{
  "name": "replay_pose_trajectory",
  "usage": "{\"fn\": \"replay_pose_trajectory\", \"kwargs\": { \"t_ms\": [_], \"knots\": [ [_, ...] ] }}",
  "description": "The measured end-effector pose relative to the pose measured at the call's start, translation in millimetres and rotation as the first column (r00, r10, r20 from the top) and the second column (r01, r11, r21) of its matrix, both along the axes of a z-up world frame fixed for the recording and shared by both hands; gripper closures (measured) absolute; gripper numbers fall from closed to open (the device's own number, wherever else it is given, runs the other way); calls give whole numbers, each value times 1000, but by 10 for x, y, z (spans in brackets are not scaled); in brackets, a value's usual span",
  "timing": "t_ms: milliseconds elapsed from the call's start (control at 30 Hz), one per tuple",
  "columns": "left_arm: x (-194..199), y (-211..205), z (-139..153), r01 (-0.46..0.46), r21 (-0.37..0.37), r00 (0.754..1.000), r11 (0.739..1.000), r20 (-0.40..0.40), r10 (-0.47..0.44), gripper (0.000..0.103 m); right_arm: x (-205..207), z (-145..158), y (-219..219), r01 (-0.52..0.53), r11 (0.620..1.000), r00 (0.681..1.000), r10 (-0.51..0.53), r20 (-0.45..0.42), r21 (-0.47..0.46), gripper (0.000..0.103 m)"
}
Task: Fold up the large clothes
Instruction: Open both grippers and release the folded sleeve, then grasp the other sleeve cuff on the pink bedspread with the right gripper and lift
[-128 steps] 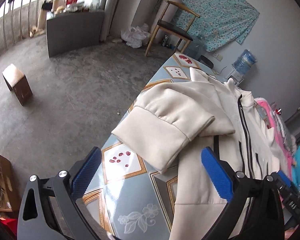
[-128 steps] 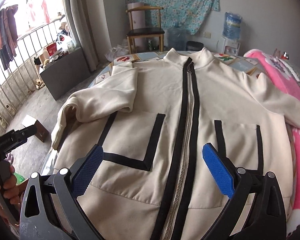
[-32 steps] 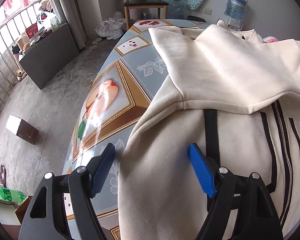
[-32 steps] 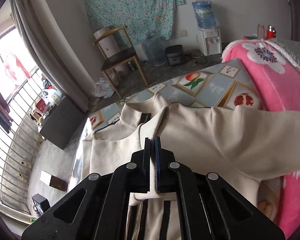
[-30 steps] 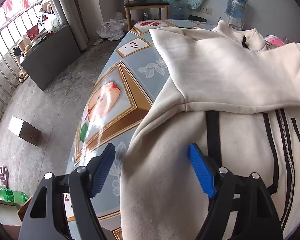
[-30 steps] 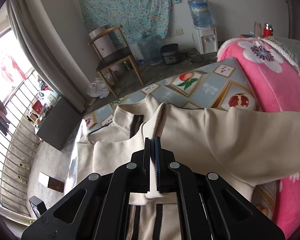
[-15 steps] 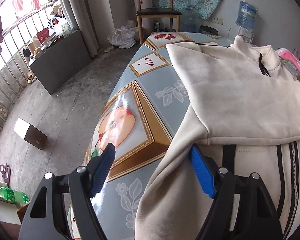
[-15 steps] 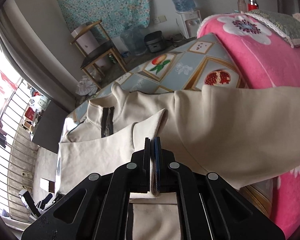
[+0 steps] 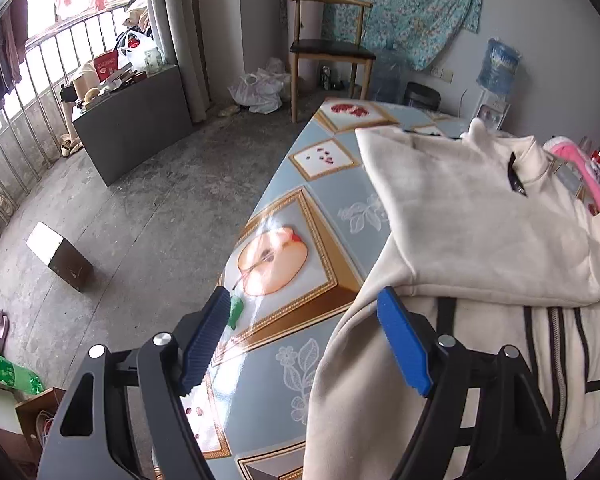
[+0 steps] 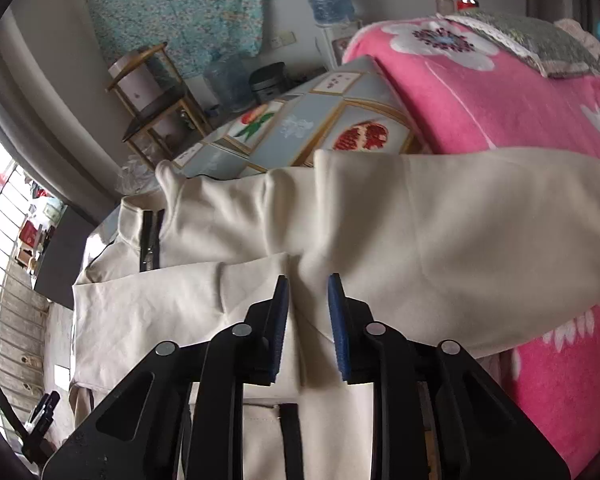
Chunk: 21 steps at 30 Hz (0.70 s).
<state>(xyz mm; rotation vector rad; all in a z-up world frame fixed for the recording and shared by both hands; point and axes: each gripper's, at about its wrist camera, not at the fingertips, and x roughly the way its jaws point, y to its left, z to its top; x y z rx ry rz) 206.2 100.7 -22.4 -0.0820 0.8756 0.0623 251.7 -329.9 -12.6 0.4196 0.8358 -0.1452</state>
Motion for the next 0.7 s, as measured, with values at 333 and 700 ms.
{"fn": "replay_pose_trajectory", "kwargs": {
  "t_ms": [333,700],
  "knots": [
    [539,-700,103,167,-86,985,982,-39,-171,28,349,-619,714,-200,980,969,193,-154,-28,50],
    [971,-1186,-397,236,6,963,972,-136,-233,28,-694,42,-777,139,990,990,-139,-25,-14,27]
  ]
}}
